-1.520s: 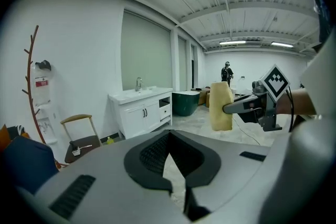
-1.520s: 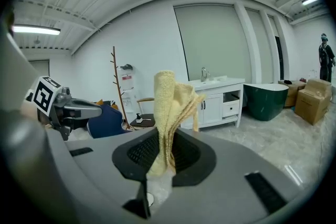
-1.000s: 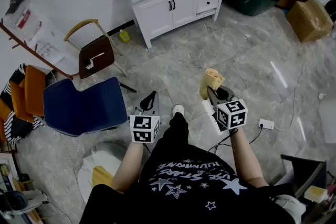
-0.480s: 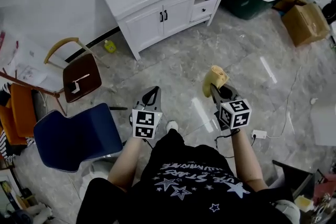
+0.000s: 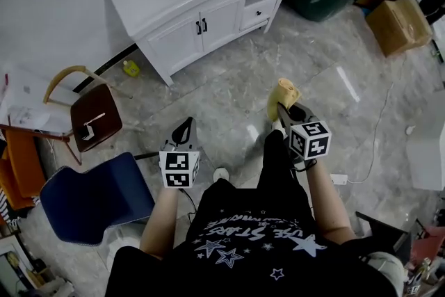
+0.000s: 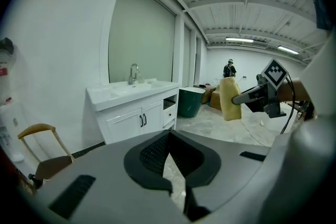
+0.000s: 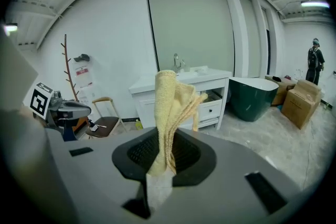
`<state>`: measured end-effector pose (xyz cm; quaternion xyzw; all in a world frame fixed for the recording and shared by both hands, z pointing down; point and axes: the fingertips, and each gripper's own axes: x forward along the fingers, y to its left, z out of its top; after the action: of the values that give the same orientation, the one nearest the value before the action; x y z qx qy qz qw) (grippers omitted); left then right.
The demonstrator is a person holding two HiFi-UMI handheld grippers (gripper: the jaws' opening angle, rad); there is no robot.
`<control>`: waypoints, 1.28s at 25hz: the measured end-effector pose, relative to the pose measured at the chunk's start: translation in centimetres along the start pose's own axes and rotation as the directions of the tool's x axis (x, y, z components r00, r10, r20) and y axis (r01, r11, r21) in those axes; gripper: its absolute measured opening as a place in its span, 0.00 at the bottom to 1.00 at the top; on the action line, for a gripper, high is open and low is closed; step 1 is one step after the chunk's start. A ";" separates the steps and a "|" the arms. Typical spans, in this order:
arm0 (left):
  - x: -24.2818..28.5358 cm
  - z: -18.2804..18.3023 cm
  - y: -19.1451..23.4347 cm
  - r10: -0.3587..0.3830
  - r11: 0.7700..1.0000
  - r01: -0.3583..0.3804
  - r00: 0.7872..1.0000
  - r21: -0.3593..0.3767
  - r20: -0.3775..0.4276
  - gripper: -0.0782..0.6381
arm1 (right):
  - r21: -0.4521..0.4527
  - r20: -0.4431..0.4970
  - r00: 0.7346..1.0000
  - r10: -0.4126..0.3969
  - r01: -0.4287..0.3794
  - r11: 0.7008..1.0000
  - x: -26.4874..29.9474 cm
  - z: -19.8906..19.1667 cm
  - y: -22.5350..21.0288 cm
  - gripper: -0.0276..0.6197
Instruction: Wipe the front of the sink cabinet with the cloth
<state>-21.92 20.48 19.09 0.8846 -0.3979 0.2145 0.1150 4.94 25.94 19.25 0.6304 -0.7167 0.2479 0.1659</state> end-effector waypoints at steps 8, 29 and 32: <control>7.8 3.5 1.1 0.210 0.976 -0.211 0.977 -0.047 -0.031 0.13 | -0.071 -0.038 0.978 0.206 -0.208 0.975 12.8 4.4 -6.7 0.14; 28.8 5.5 9.7 0.489 0.862 -0.487 0.872 -0.144 -0.019 0.13 | -0.264 -0.123 0.917 0.379 -0.398 0.879 40.9 9.7 -13.1 0.14; 30.4 1.9 10.7 0.435 0.886 -0.426 0.901 -0.182 0.010 0.13 | -0.264 -0.083 0.920 0.382 -0.390 0.882 42.9 7.5 -12.5 0.14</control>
<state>-11.44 -7.16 32.13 0.7659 -0.6041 0.1764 0.1318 11.38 -14.54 38.54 0.4422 -0.8527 0.1830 0.2095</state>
